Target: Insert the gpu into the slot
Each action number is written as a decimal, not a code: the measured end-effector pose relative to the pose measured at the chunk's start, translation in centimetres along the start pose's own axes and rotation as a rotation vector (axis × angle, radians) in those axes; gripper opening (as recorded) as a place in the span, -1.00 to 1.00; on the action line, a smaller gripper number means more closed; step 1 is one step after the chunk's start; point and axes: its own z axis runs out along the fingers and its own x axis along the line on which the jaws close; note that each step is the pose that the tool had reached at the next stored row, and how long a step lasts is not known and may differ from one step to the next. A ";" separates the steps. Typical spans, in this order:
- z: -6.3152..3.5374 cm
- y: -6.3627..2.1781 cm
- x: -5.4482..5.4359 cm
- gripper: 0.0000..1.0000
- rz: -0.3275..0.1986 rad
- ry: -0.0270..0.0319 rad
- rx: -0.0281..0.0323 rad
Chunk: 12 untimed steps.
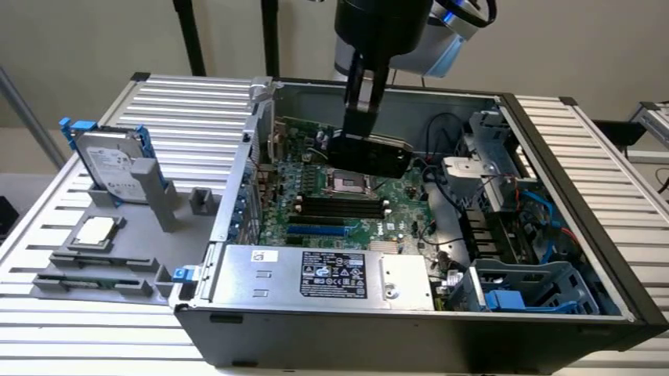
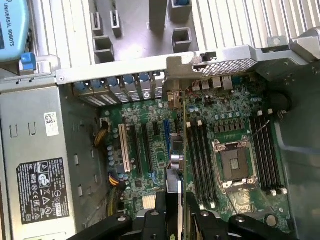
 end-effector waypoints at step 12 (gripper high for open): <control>1.91 0.97 0.0 -0.47 -0.096 -0.0004 0.0117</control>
